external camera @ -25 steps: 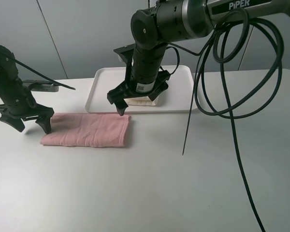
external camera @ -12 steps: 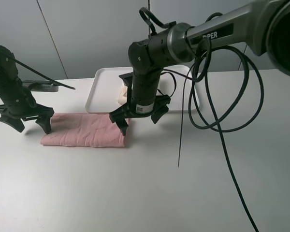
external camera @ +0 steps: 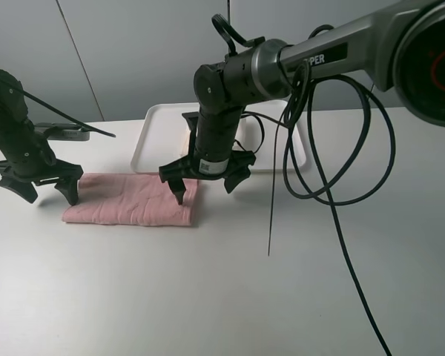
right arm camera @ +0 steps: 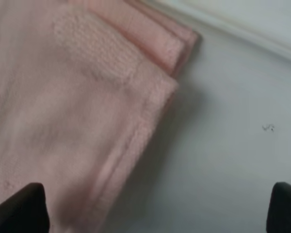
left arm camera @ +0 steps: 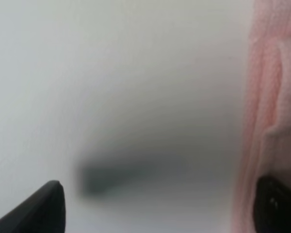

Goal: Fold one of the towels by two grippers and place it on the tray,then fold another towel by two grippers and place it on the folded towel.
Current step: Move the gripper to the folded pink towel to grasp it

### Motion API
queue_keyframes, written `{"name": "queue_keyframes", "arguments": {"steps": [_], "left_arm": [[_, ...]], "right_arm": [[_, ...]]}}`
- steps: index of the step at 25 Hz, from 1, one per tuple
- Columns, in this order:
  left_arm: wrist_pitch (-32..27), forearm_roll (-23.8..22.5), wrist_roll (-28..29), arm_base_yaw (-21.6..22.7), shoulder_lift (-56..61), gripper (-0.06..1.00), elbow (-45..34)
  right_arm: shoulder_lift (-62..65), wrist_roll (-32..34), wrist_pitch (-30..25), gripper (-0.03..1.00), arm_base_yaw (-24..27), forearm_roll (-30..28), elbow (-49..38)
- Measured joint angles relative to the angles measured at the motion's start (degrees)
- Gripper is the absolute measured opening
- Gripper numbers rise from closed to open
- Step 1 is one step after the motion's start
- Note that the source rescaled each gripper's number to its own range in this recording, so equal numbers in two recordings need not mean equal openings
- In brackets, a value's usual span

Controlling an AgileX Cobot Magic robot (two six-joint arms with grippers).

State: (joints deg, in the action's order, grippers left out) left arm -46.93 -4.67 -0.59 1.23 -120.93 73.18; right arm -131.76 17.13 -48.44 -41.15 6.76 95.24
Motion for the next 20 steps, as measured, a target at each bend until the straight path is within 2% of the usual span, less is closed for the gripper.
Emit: {"name": "queue_keyframes", "arguments": {"steps": [4, 10, 13, 20], "left_arm": [[0.0, 0.0, 0.0, 0.0, -0.1, 0.99, 0.0], [-0.1, 0.0, 0.0, 0.0, -0.4, 0.99, 0.1], [-0.2, 0.1, 0.1, 0.0, -0.6, 0.99, 0.1], [-0.8, 0.2, 0.1, 0.0, -1.0, 0.99, 0.6]], "right_arm": [[-1.1, -0.2, -3.0, 0.96, -0.8, -0.1, 3.6], [-6.5, 0.4, -10.8, 0.96, -3.3, -2.9, 12.8], [-8.0, 1.8, -11.9, 0.96, -3.4, -3.1, 15.0], [-10.0, 4.1, -12.4, 0.87, -3.4, -3.3, 15.8]]}}
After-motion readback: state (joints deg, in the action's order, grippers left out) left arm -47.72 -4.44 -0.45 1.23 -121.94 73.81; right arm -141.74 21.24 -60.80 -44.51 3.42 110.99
